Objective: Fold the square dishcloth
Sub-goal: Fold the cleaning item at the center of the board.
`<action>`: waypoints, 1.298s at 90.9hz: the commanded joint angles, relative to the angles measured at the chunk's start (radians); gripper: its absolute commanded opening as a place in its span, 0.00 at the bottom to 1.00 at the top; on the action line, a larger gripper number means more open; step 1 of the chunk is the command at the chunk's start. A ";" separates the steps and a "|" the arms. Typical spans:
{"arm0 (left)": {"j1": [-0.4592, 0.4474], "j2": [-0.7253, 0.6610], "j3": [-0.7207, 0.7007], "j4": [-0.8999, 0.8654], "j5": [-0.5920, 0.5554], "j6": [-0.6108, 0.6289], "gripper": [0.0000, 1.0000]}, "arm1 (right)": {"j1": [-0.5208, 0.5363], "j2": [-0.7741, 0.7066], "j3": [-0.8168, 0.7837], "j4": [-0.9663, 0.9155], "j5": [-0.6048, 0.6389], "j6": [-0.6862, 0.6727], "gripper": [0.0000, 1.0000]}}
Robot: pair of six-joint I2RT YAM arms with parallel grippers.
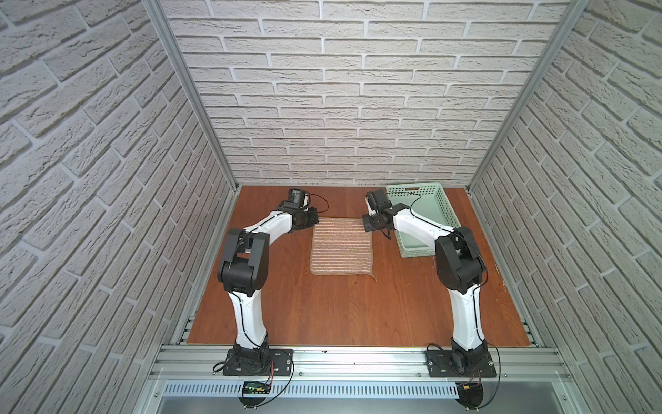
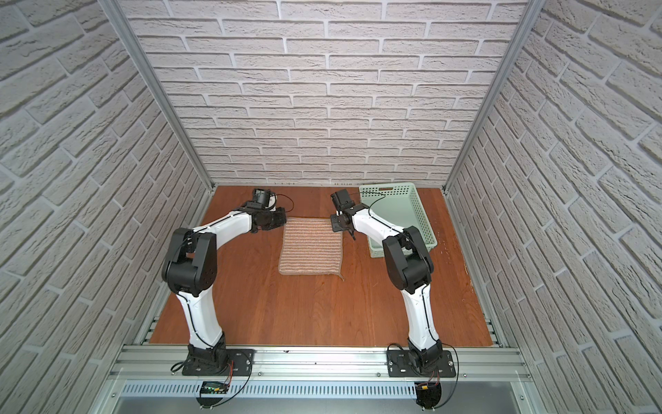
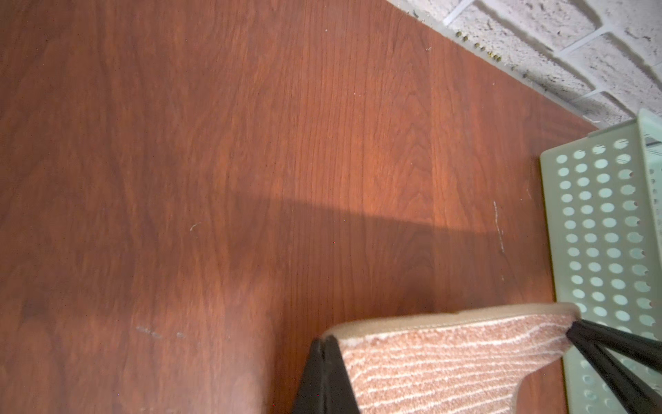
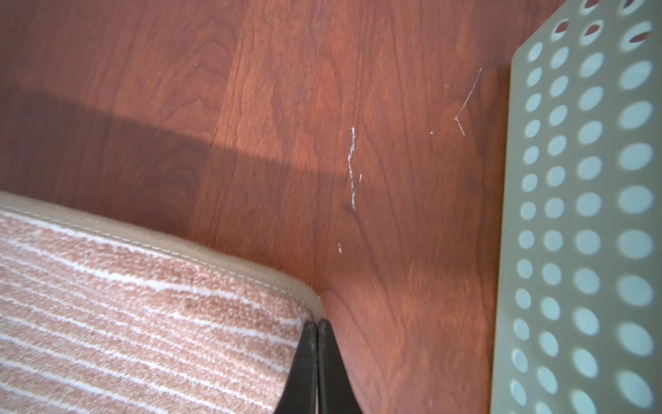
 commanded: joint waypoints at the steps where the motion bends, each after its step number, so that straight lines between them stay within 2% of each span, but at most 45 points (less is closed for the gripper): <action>1: 0.006 -0.043 -0.040 0.060 0.011 -0.012 0.00 | 0.006 -0.065 -0.037 0.052 0.002 0.008 0.03; 54: -0.007 -0.181 -0.243 0.145 0.000 -0.031 0.00 | 0.066 -0.207 -0.227 0.140 0.044 0.032 0.03; 118: -0.040 -0.338 -0.459 0.164 -0.065 -0.030 0.00 | 0.154 -0.319 -0.403 0.166 0.093 0.121 0.03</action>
